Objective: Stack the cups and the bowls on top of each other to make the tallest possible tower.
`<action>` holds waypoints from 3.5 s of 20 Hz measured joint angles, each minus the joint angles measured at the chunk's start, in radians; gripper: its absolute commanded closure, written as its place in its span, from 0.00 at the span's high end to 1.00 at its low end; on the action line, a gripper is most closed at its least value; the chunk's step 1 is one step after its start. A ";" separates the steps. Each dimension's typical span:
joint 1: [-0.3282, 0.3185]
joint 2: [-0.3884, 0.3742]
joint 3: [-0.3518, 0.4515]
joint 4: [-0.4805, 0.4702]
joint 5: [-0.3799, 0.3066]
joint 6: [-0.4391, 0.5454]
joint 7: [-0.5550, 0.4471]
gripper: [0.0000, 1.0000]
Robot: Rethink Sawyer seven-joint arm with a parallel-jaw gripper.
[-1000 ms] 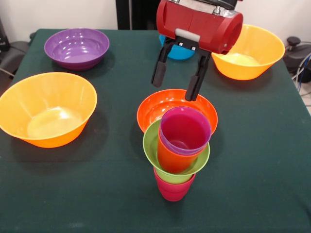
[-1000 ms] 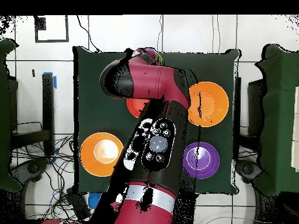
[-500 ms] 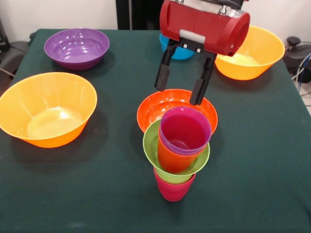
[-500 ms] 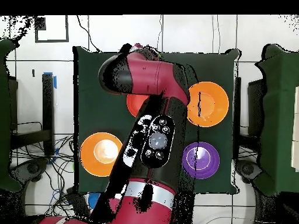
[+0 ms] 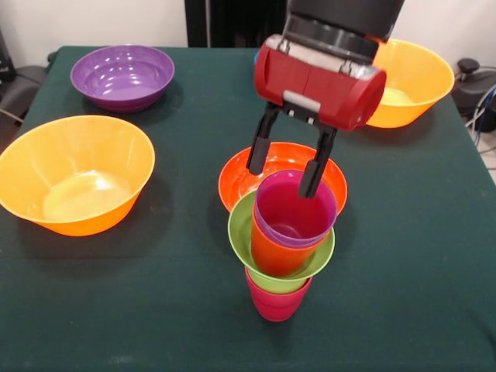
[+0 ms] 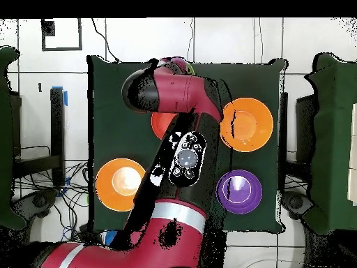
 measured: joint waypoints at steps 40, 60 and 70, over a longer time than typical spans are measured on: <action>-0.007 0.003 -0.004 0.000 0.000 0.000 0.000 1.00; -0.007 -0.001 -0.005 0.013 0.000 0.000 0.000 1.00; -0.007 -0.001 -0.004 0.028 0.000 0.000 0.000 1.00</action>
